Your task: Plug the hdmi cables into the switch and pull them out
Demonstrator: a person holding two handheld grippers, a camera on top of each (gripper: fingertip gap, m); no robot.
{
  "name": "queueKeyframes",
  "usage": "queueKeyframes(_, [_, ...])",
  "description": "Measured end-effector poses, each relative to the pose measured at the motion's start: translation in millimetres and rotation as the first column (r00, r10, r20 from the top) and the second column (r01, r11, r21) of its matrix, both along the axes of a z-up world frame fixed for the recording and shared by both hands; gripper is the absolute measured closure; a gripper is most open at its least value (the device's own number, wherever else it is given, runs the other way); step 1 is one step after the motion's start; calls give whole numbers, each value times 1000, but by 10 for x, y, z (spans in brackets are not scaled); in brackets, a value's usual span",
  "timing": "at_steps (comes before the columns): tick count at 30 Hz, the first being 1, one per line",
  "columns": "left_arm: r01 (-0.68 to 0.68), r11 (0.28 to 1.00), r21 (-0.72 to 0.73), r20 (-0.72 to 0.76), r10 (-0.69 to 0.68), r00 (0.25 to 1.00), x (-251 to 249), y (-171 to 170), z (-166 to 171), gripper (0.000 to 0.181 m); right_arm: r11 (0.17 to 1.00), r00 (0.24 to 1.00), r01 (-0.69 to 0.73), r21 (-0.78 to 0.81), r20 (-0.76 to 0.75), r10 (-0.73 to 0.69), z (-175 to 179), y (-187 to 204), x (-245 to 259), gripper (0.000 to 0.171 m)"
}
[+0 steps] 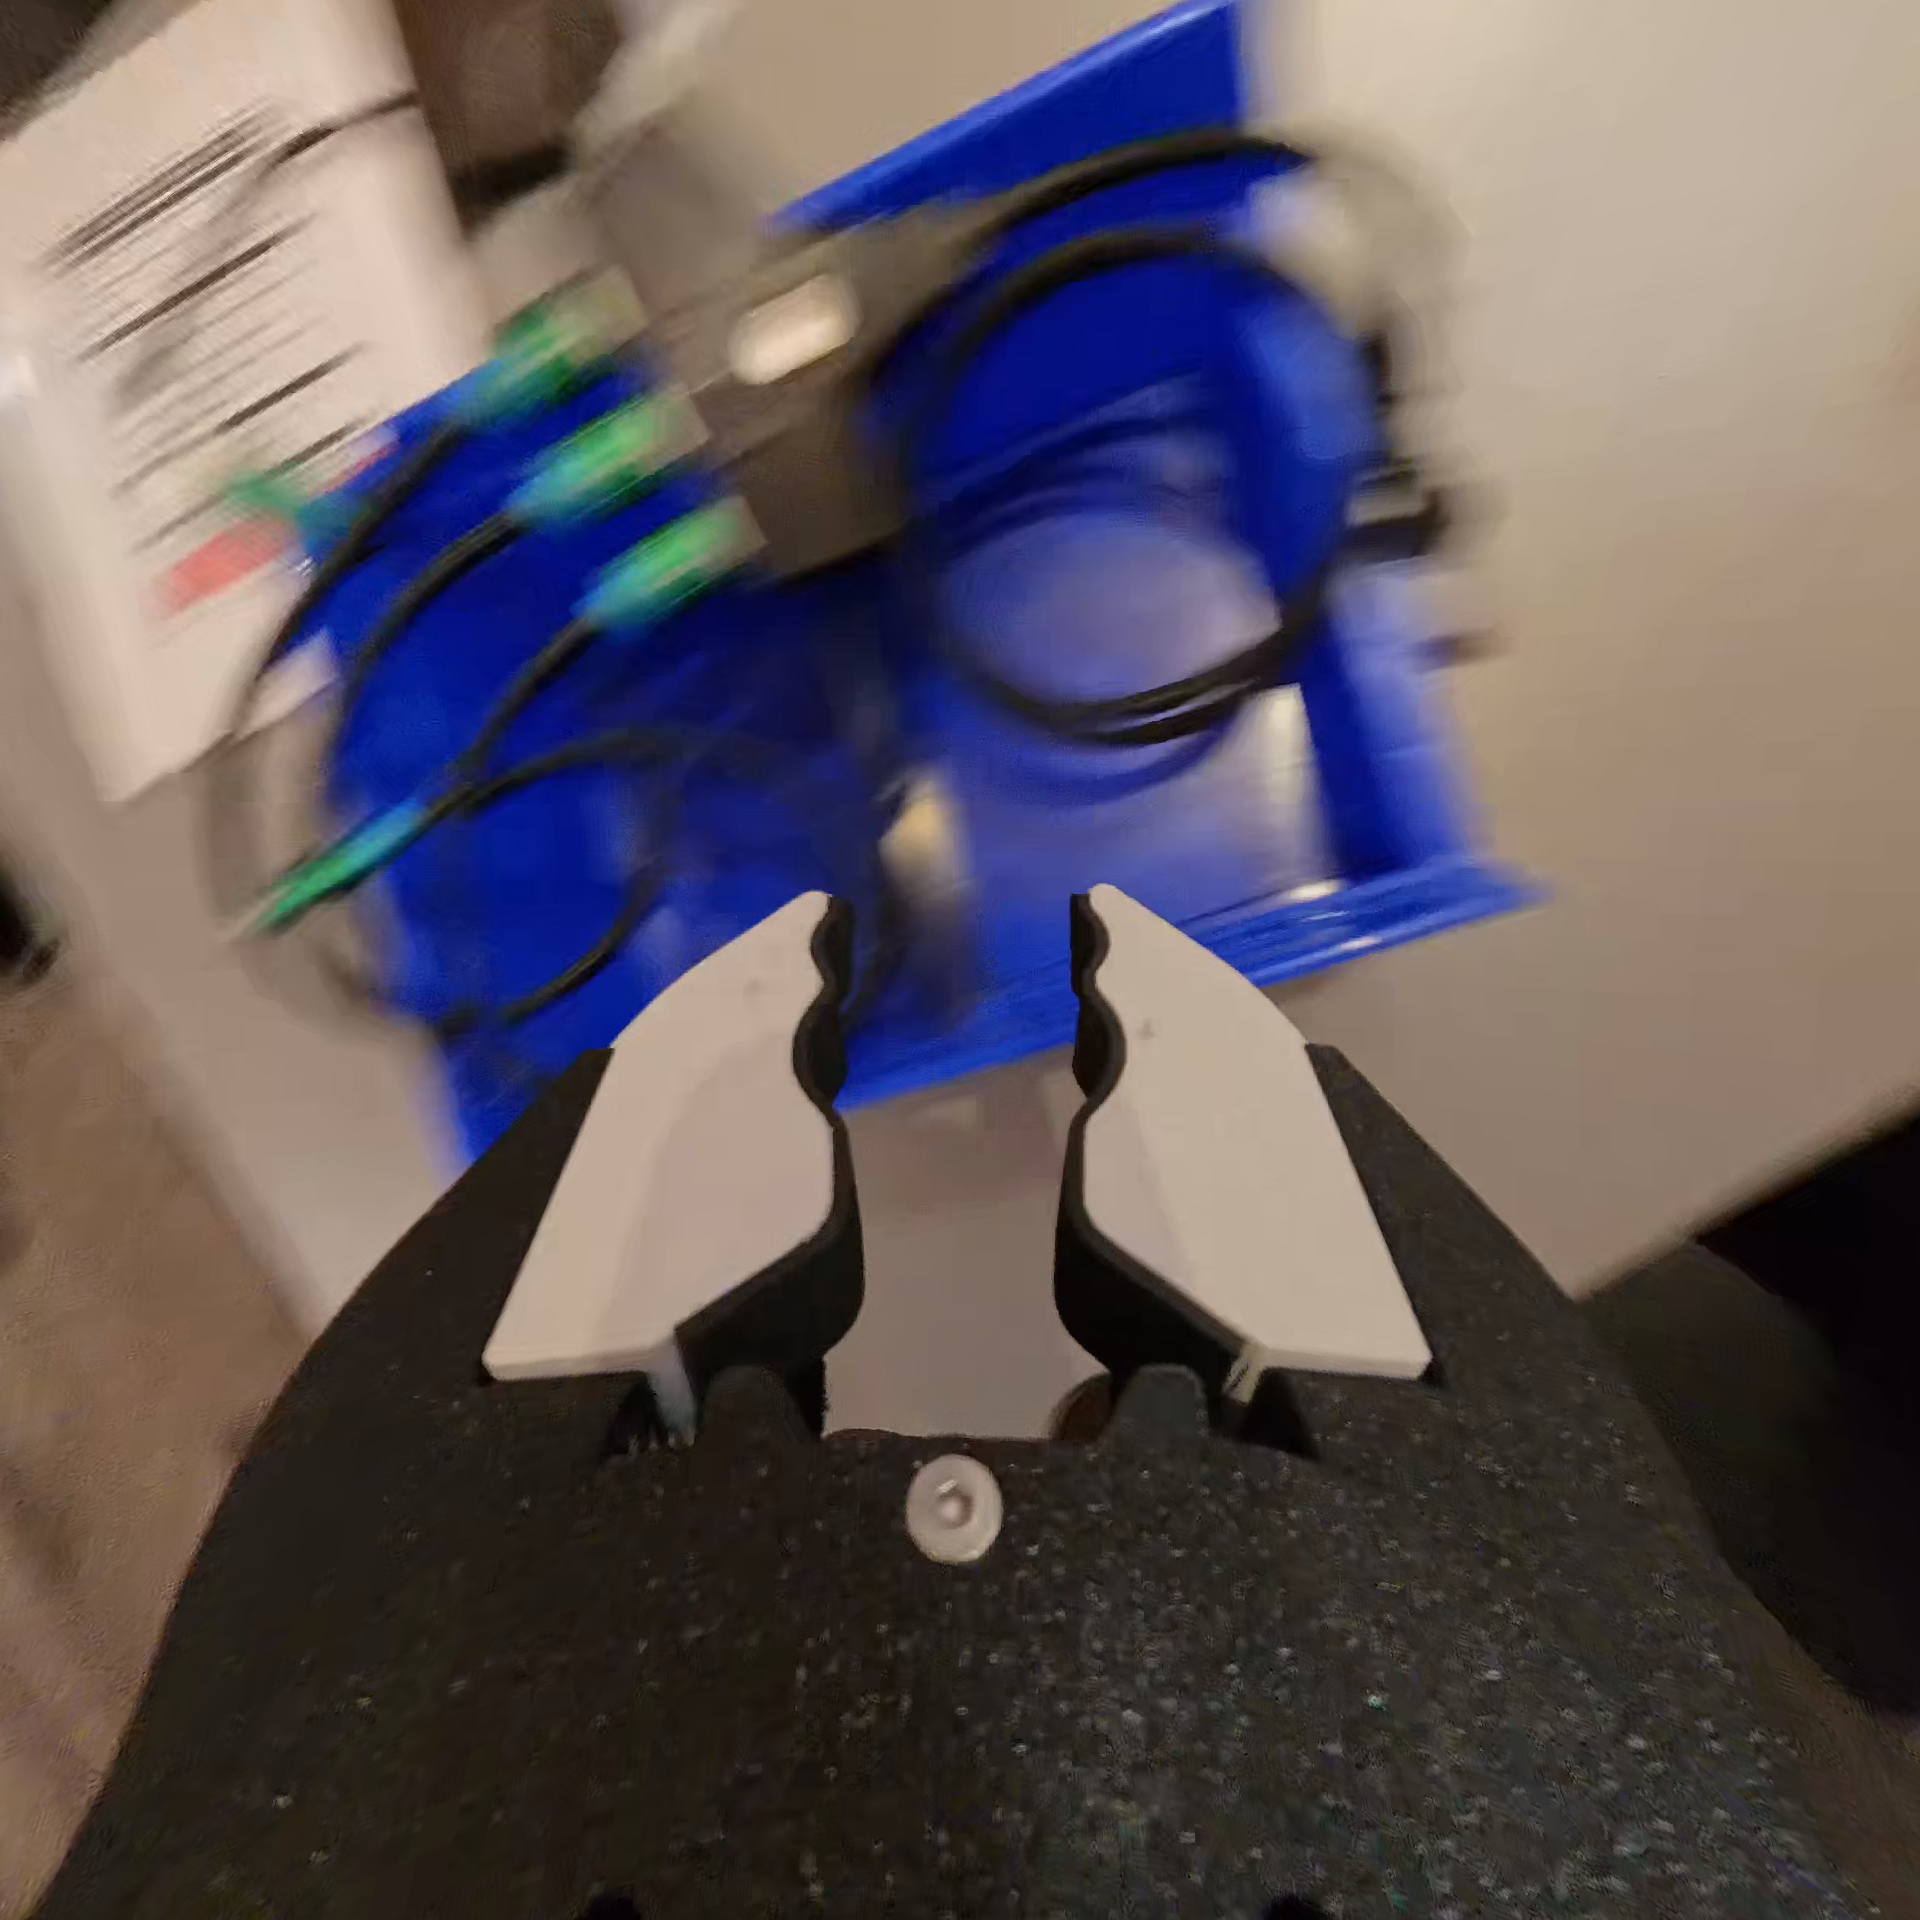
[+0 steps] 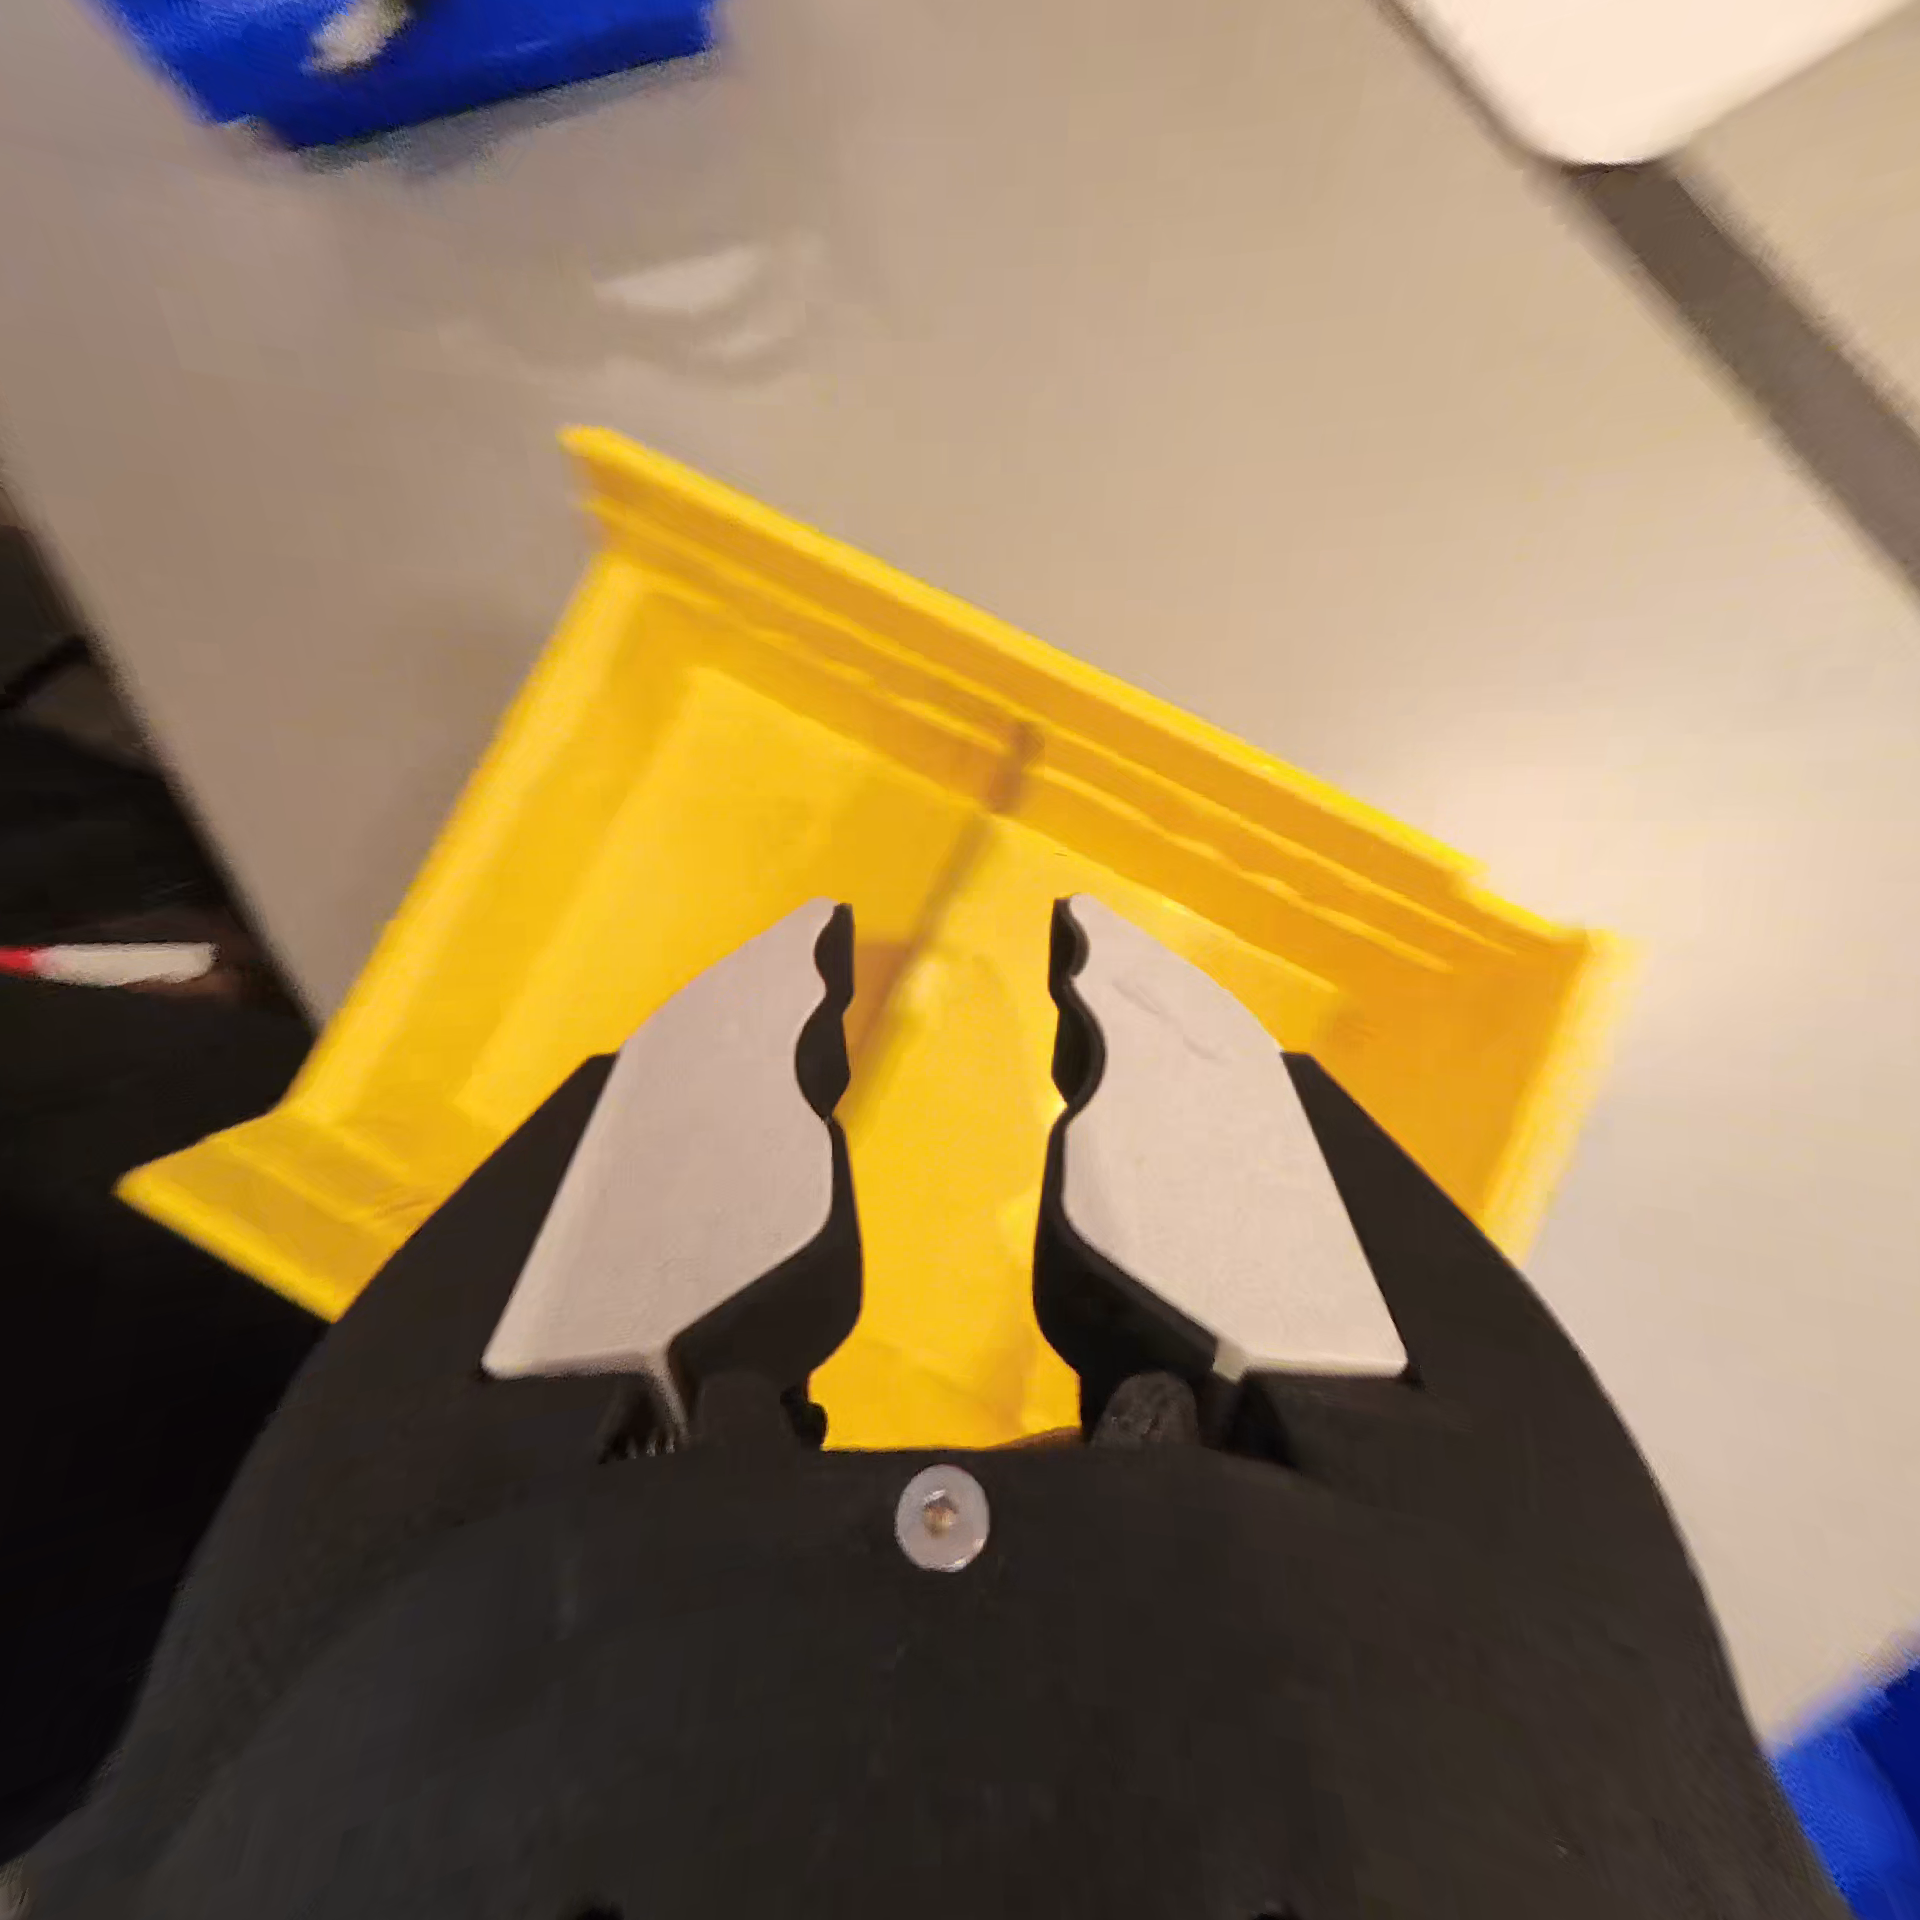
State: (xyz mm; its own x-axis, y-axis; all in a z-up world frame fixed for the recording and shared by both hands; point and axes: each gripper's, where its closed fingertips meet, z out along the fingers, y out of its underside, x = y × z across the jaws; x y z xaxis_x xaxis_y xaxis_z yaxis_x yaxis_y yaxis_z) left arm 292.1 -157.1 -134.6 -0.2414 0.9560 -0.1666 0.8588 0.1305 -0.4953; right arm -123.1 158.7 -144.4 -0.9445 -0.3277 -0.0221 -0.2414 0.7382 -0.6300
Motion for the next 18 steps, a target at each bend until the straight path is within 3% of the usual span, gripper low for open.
queueKeyframes(2, [201,975,92,28,-204,979,-450,542,-139,140,987,989,-147,72,36,144,-169,25,575,128])
queueKeyframes(5, [296,941,167,212,-327,921,-753,924,-539,140,935,953,-303,185,82,292,-518,57,1213,119])
queueKeyframes(11, [235,953,189,488,-299,820,-748,898,-1130,141,901,946,-324,289,125,300,-997,-39,1581,114])
queueKeyframes(18, [200,957,208,566,-285,773,-471,873,-1298,145,844,908,-415,341,99,407,-1172,110,1616,125])
